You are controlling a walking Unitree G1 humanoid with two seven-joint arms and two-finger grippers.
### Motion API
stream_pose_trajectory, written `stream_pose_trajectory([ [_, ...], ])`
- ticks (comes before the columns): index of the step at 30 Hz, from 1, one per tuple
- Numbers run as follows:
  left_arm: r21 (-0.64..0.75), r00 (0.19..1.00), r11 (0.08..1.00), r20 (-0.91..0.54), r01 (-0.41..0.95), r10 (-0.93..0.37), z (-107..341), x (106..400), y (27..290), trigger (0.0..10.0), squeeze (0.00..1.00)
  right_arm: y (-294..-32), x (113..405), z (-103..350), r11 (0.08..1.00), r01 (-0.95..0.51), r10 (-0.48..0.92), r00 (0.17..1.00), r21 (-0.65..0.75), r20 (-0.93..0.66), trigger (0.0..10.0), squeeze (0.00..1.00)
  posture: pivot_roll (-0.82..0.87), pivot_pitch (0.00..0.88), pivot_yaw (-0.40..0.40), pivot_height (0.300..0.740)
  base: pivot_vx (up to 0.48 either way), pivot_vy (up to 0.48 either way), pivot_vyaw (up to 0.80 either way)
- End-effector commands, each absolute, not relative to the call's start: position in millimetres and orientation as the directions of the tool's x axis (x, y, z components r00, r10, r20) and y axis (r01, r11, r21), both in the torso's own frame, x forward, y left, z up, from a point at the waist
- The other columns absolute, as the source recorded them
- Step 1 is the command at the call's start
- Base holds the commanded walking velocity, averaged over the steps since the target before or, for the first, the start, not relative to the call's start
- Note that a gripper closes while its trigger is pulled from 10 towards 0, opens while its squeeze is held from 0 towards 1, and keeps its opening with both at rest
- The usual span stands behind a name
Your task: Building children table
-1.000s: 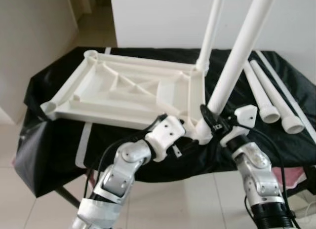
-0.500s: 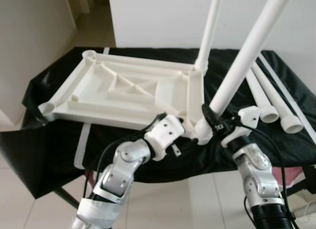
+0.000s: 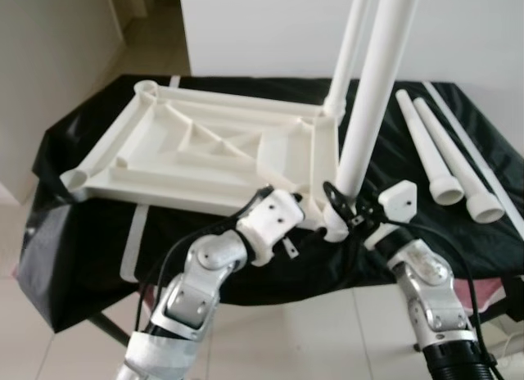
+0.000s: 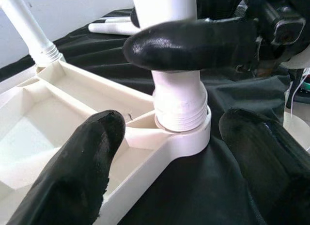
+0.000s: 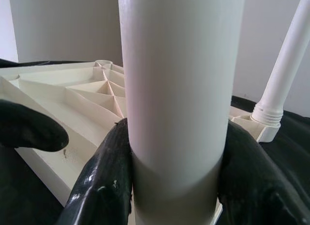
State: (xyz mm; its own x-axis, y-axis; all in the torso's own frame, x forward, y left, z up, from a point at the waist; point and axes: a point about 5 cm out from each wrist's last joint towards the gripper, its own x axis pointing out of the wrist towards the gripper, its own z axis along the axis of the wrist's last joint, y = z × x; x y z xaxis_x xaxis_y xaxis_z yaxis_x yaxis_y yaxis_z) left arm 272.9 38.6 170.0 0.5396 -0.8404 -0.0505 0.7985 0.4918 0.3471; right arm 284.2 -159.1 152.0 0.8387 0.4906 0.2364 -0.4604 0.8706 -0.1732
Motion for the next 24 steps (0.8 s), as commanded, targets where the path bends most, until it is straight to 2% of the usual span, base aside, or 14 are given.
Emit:
stream_pose_trajectory([
  [1, 0.356, 0.621, 0.572, -0.028, 0.739, -0.783, 171, 276, 43, 10.0, 0.0, -153, 279, 114, 0.855, -0.515, 0.518, 0.852, -0.056, 0.068, 10.0, 0.0, -0.02, 0.065, -0.035, 0.74, 0.0, 0.0, 0.0],
  [10, 0.359, 0.62, 0.573, -0.021, 0.737, -0.784, 173, 277, 41, 10.0, 0.0, -158, 289, 117, 0.877, -0.477, 0.477, 0.879, 0.061, 0.016, 10.0, 0.0, -0.03, 0.061, -0.035, 0.74, 0.0, 0.0, 0.0],
  [24, 0.358, 0.621, 0.574, -0.022, 0.737, -0.784, 173, 276, 41, 10.0, 0.0, -159, 291, 110, 0.884, -0.463, 0.466, 0.882, 0.057, -0.074, 10.0, 0.0, -0.02, 0.063, -0.036, 0.74, 0.0, 0.0, 0.0],
])
